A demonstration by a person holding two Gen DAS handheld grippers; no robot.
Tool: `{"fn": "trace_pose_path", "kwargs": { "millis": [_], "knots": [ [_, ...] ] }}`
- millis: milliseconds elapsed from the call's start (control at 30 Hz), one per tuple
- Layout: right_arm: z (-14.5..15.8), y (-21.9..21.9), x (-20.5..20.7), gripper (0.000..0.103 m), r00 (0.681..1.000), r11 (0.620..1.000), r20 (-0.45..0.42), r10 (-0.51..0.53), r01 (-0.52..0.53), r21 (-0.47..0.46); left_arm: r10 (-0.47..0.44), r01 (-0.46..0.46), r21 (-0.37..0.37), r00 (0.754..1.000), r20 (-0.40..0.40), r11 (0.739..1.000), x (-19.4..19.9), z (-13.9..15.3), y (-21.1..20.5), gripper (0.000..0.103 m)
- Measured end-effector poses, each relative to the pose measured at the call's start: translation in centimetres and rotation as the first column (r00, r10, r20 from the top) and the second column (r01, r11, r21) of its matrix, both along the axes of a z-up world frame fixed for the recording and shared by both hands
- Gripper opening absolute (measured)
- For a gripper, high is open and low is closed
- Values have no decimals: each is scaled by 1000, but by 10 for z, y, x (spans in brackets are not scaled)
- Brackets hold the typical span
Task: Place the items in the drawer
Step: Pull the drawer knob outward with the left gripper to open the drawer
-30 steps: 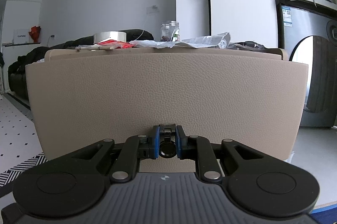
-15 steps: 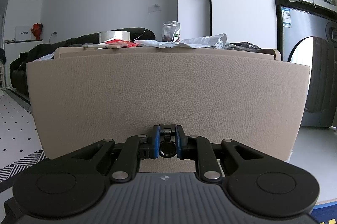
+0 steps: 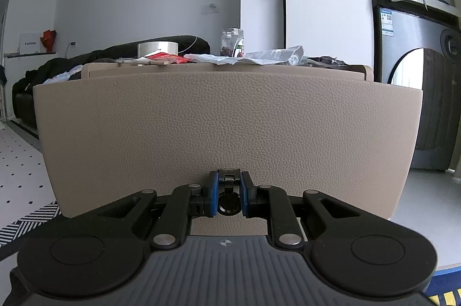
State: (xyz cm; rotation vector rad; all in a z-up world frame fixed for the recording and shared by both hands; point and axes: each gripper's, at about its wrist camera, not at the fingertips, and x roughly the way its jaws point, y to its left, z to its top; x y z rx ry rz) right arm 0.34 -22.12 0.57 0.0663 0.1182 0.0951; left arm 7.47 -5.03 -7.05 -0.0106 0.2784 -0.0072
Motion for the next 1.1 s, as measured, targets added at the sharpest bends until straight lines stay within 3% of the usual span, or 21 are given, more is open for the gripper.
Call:
{"fn": "trace_pose_path", "kwargs": {
  "millis": [1100],
  "knots": [
    [1,2,-1,97,1000,1000,4,17,-17,-2,-3,3,31,1000,-21,1000,-43,4,-3,17]
  ]
}}
